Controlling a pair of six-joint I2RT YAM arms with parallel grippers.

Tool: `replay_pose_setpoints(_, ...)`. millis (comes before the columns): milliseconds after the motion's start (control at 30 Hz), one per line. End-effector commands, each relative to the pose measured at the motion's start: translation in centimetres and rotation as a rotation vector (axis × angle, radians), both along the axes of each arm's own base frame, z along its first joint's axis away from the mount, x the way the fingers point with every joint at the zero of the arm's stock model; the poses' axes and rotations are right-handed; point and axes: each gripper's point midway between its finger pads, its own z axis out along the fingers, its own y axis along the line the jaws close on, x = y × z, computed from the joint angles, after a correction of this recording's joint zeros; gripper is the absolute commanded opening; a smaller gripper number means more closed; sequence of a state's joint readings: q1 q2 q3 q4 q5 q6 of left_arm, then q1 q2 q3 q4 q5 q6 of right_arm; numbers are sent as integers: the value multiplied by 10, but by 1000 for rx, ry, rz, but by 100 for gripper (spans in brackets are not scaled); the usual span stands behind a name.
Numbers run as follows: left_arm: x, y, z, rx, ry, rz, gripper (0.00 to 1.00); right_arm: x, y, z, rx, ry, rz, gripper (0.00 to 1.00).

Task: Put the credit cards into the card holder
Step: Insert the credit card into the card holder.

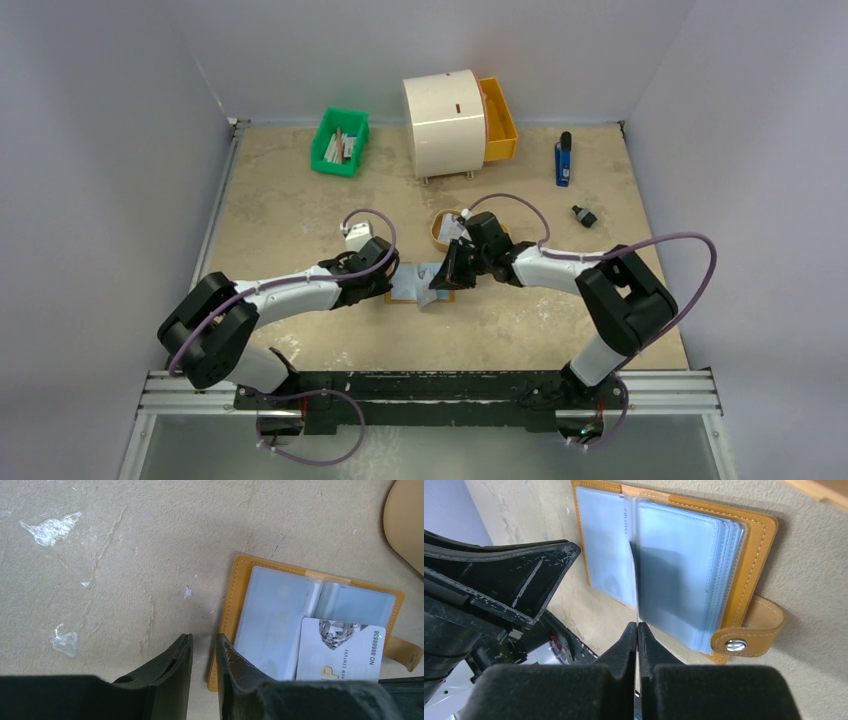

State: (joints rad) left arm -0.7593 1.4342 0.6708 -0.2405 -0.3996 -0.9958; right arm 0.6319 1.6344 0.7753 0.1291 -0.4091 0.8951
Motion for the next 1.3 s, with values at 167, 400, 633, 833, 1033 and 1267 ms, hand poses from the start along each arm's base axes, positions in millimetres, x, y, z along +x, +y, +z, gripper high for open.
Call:
replay_pose_setpoints(167,5,-3,0,-27,-16,18,23,1,-7,4,-16,-26,-14,0)
replay_pose_setpoints(400,5,-6,-1,-37,-7,10,23,4,6,6,45,-35,21,0)
replay_pose_setpoints(633,4,-9,-6,-39,8,0,23,7,9,7,55,-39,30,0)
replay_pose_setpoints(833,4,-11,-7,-41,11,-5,22,7,11,4,54,-27,32,0)
replay_pose_setpoints(1033,4,-11,-8,-43,14,-7,22,11,13,2,60,-16,9,0)
replay_pose_setpoints(1267,3,-10,-9,-36,17,-6,22,18,14,3,67,-32,-23,0)
